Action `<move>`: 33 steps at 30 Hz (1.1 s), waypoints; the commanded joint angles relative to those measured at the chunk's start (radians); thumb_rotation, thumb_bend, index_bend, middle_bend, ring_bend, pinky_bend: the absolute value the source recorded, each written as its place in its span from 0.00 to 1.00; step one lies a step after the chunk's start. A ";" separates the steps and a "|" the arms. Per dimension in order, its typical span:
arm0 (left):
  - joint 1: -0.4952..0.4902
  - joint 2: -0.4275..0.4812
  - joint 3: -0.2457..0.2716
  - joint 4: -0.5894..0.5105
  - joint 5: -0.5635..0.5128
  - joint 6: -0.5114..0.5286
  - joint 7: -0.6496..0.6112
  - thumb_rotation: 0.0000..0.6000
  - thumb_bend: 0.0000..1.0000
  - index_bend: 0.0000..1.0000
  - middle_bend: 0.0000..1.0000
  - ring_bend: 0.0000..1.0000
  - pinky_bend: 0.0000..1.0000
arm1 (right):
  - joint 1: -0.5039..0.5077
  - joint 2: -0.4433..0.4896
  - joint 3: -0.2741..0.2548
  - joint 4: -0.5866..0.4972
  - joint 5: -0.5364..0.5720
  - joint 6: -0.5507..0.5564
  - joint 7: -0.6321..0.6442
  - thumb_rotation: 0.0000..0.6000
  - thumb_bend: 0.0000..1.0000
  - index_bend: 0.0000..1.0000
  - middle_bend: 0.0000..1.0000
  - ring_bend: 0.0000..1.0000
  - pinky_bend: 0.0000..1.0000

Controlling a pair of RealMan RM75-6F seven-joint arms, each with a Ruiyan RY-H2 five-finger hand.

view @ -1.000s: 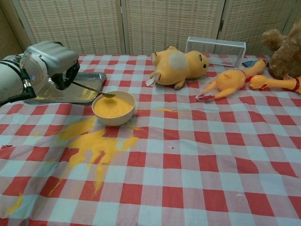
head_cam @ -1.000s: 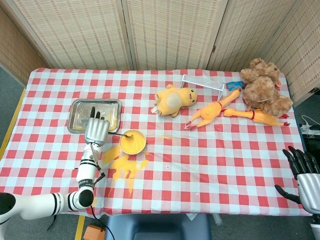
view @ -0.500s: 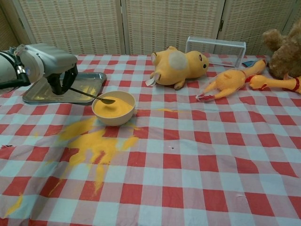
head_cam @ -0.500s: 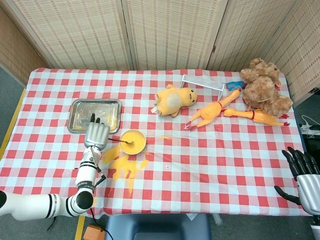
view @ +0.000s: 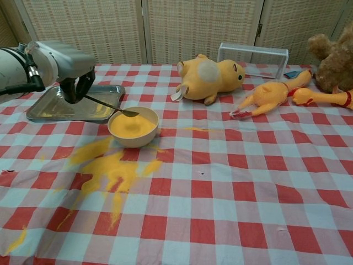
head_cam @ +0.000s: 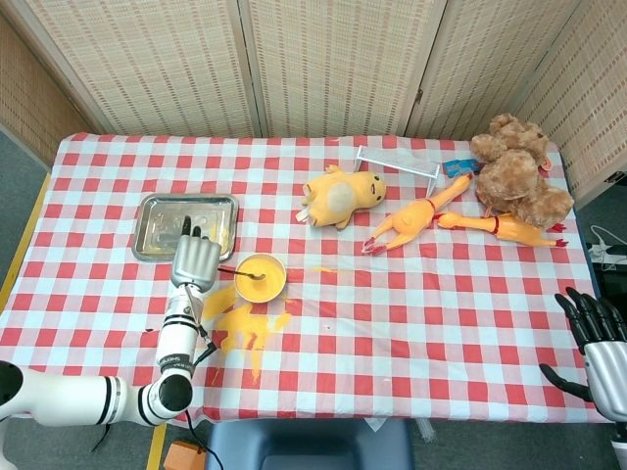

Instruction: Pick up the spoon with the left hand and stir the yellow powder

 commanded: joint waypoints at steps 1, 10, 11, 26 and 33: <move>0.015 0.033 -0.021 0.020 0.016 -0.064 -0.077 1.00 0.73 0.90 0.40 0.15 0.00 | 0.000 -0.002 0.002 0.000 0.004 -0.001 -0.005 1.00 0.09 0.00 0.00 0.00 0.00; 0.034 0.054 -0.029 0.247 0.028 -0.276 -0.249 1.00 0.71 0.90 0.41 0.15 0.00 | 0.003 -0.014 0.013 -0.003 0.032 -0.011 -0.034 1.00 0.09 0.00 0.00 0.00 0.00; 0.036 0.049 -0.027 0.281 0.040 -0.298 -0.271 1.00 0.71 0.90 0.41 0.15 0.00 | 0.004 -0.016 0.014 -0.003 0.036 -0.013 -0.038 1.00 0.09 0.00 0.00 0.00 0.00; 0.043 -0.129 0.002 0.858 0.159 -0.631 -0.542 1.00 0.66 0.91 0.42 0.16 0.00 | 0.017 -0.047 0.033 -0.004 0.095 -0.046 -0.116 1.00 0.09 0.00 0.00 0.00 0.00; 0.044 -0.234 0.021 1.090 0.272 -0.730 -0.660 1.00 0.66 0.91 0.44 0.17 0.00 | 0.028 -0.059 0.044 -0.002 0.127 -0.068 -0.138 1.00 0.09 0.00 0.00 0.00 0.00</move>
